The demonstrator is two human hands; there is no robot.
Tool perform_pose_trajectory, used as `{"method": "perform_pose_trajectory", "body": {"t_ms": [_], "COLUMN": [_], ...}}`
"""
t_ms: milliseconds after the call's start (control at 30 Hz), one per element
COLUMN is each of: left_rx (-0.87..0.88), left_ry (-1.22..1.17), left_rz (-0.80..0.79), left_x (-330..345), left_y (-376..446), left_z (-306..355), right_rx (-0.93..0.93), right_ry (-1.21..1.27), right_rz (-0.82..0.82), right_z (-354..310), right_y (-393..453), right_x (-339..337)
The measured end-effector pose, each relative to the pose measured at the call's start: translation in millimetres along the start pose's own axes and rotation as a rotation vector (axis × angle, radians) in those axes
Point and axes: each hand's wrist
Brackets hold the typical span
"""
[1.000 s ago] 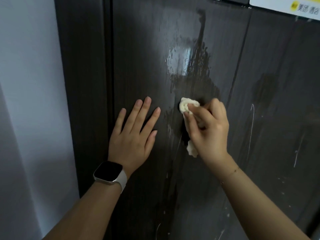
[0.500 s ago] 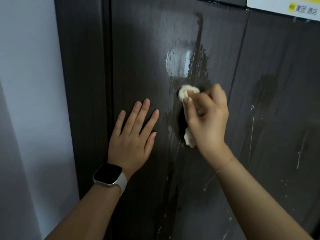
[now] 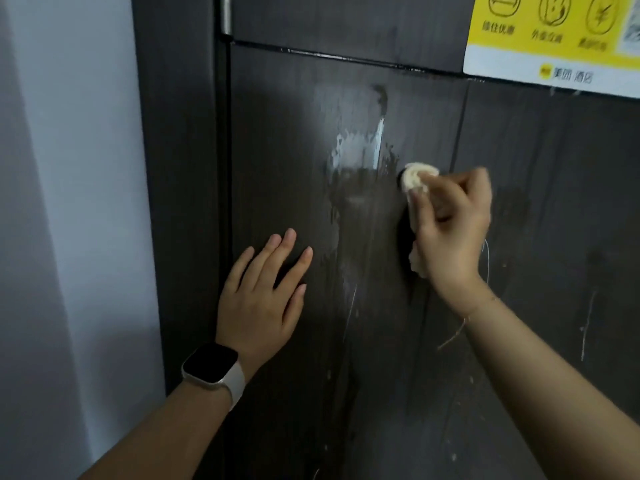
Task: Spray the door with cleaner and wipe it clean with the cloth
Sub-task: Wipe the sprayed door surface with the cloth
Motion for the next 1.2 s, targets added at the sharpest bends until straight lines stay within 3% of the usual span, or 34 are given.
{"method": "perform_pose_trajectory", "body": {"t_ms": [100, 233, 300, 367, 467, 533, 600, 700, 767, 933, 1000, 1067, 1133, 1200], "left_rx": [0.043, -0.125, -0.238, -0.259, -0.254, -0.29, -0.319, -0.317, -0.312, -0.298, -0.296, -0.299, -0.301, -0.304], "left_ry": [-0.041, 0.069, 0.127, 0.18, 0.166, 0.166, 0.191, 0.213, 0.214, 0.197, 0.201, 0.209, 0.204, 0.186], "left_rz": [0.054, 0.155, 0.139, 0.104, 0.132, 0.159, 0.156, 0.137, 0.139, 0.167, 0.165, 0.16, 0.148, 0.136], "left_x": [-20, -42, -44, -41, -35, -34, -34, -36, -36, -33, -33, -33, -34, -35], "left_y": [20, 56, 62, 58, 53, 53, 53, 52, 52, 50, 50, 49, 50, 50], "left_z": [-14, -39, -49, -55, -57, -58, -58, -58, -58, -61, -60, -59, -59, -59], "right_rx": [0.053, -0.536, -0.651, -0.523, -0.116, 0.033, -0.075, -0.517, -0.6, -0.078, 0.004, -0.156, -0.458, -0.647], "right_ry": [0.061, 0.04, -0.003, 0.0, -0.032, -0.004, 0.044, 0.059, 0.032, -0.024, -0.006, 0.056, 0.095, 0.032], "right_rz": [0.061, -0.389, -0.463, -0.321, 0.026, 0.103, 0.02, -0.301, -0.347, 0.079, 0.146, 0.064, -0.145, -0.271], "right_z": [-18, -53, -47, -34, -12, -21, -49, -79, -69, -28, -39, -70, -100, -103], "right_y": [-13, -74, -61, -27, 32, 36, 9, -34, -15, 71, 70, 45, 11, 3], "right_x": [18, 34, 31, 25, 9, 16, 33, 44, 39, 17, 30, 49, 60, 57]}}
Point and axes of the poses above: each hand's wrist, its own y-axis towards the middle knuckle, its own x-axis out of the palm, z = x × y, and after that the axes turned 4 degrees about -y, right-handed
